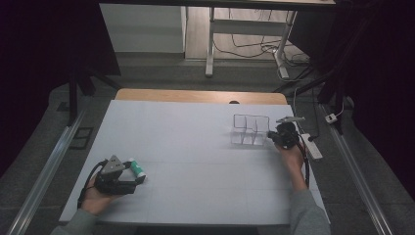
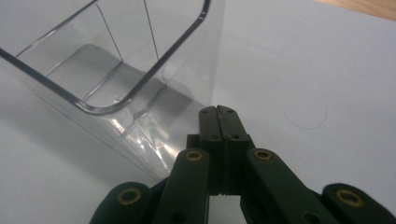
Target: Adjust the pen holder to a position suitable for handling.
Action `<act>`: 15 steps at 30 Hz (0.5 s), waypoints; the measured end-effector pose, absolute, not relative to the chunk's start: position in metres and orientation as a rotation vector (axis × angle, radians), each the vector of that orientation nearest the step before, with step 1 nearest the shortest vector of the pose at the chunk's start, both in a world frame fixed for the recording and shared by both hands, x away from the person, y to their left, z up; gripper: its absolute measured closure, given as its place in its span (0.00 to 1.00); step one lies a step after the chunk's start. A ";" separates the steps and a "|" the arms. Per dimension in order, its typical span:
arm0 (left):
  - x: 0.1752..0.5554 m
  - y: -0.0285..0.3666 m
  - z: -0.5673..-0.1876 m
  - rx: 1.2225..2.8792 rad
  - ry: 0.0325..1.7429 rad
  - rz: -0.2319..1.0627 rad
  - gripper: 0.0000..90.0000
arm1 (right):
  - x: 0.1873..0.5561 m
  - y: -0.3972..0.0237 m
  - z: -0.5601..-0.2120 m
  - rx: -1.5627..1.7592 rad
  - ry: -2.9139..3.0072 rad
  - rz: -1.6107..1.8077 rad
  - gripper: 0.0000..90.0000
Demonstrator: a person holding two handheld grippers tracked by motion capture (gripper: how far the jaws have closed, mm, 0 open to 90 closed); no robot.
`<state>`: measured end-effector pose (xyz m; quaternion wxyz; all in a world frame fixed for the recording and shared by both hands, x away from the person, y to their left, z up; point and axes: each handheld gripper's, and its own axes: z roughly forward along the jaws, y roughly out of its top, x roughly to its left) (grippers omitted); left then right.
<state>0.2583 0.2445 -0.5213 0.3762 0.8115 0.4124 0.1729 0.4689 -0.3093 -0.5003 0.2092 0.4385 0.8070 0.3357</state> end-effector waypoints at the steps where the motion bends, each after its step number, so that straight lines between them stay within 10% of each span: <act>1: 0.258 0.245 -0.521 2.075 1.055 0.443 0.25 | 0.470 -0.308 -0.501 1.213 2.249 0.934 0.99; 15: 0.259 0.244 -0.522 2.081 1.053 0.443 0.25 | 0.473 -0.305 -0.503 1.216 2.244 0.913 0.99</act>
